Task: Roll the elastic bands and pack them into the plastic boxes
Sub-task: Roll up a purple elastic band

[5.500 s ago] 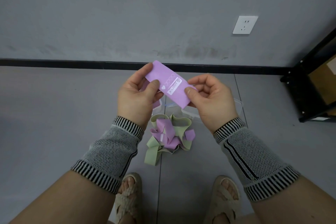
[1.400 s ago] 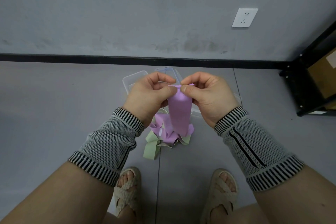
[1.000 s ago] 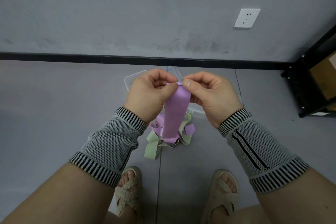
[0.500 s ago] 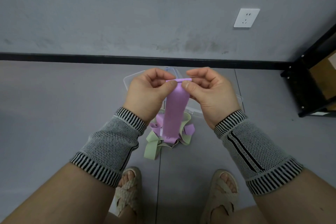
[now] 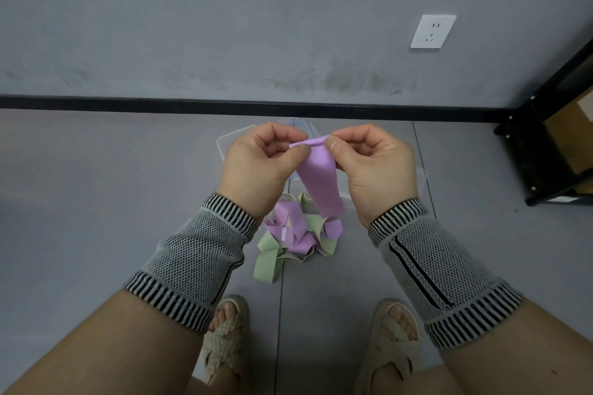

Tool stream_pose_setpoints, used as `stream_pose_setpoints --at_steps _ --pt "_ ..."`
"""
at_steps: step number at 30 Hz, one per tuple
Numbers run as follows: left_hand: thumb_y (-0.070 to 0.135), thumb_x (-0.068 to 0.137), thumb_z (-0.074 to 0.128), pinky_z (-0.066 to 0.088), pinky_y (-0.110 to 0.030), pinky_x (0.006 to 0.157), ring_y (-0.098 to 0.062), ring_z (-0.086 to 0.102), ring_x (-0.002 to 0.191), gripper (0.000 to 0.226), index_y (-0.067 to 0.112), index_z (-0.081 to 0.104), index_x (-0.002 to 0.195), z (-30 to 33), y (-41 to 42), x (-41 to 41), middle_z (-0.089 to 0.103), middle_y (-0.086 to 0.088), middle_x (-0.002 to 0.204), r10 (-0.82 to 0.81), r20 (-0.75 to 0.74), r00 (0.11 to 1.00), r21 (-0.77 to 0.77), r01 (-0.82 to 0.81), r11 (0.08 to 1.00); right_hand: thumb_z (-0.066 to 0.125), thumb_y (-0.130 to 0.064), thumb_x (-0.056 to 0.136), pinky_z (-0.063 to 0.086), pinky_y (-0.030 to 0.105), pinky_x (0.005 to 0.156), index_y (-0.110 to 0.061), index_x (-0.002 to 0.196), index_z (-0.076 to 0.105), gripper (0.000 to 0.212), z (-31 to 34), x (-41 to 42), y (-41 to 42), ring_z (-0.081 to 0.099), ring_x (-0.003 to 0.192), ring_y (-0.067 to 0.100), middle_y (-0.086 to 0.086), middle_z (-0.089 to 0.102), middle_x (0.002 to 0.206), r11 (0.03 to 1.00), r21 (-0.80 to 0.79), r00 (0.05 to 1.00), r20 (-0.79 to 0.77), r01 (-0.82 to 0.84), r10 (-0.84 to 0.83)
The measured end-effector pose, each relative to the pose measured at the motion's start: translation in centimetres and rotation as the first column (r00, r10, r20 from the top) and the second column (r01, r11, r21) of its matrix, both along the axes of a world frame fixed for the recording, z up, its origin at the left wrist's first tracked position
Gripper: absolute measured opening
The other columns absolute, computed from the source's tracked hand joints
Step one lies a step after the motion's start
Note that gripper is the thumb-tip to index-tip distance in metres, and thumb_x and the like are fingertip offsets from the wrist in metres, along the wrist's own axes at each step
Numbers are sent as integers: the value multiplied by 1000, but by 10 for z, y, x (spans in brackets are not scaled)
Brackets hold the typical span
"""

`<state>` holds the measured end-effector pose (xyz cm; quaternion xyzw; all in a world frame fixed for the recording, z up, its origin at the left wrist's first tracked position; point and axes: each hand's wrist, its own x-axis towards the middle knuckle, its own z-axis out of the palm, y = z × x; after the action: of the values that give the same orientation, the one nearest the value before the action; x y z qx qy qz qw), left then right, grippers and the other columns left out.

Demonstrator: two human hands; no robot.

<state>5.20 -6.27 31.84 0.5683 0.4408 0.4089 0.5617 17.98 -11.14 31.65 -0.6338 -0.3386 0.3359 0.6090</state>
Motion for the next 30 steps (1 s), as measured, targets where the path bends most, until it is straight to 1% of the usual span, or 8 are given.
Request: stream_pose_setpoints --at_steps 4,7,11,14,20,23,26,30 --pt "-4 82 64 49 -19 65 -6 62 67 22 17 63 77 1 1 -1 67 5 71 -7 -6 1000 25 7 1000 71 -6 81 58 46 78 -20 77 65 15 -2 3 0 68 76 25 6 70 77 999 -2 998 -22 -51 51" --pt "-5 82 63 52 -19 68 -6 62 69 21 16 63 77 2 0 0 66 3 74 -17 -32 999 52 19 998 69 -8 84 58 36 72 -18 84 66 11 -3 4 -1 69 73 17 3 71 75 990 -3 987 -77 -143 143" --pt "0 83 65 54 -27 71 -13 65 73 18 18 63 81 0 0 -1 70 -2 74 -2 -40 999 11 2 1000 67 -1 83 56 29 67 -15 77 67 15 -2 3 0 66 67 12 0 70 70 987 22 983 -83 -161 162" --pt "8 83 67 52 -30 67 -14 65 69 10 18 63 83 -1 1 -2 71 0 68 7 -26 1000 -77 -9 997 68 0 82 56 30 69 -17 77 67 18 -3 5 0 67 71 15 3 70 74 988 21 985 -73 -155 156" --pt "2 84 65 49 -26 62 -14 58 63 17 17 63 76 2 2 -1 66 -1 62 7 14 1000 -105 -6 994 68 2 81 57 33 75 -20 77 67 23 -4 6 0 66 77 18 4 69 79 989 13 989 -32 -147 147" --pt "3 83 66 48 -29 64 -19 58 68 17 19 63 77 1 3 -4 66 -7 68 2 1 1000 -86 -2 996 68 1 81 57 35 78 -21 81 68 22 -4 5 0 66 78 17 1 69 79 986 10 986 -21 -166 166" --pt "13 73 68 48 -37 71 -25 59 73 10 21 64 77 2 3 -5 67 -12 73 3 10 1000 -84 -2 996 68 -4 83 57 32 73 -18 86 68 15 -2 5 -1 68 76 14 4 70 81 982 4 977 -95 -190 190" --pt "14 71 66 50 -47 78 -26 61 76 11 19 63 80 2 2 -4 68 -8 72 -18 -18 1000 -70 17 997 68 -5 83 55 26 66 -18 77 68 14 -1 4 -1 65 66 10 2 70 72 982 -25 982 -44 -185 183"
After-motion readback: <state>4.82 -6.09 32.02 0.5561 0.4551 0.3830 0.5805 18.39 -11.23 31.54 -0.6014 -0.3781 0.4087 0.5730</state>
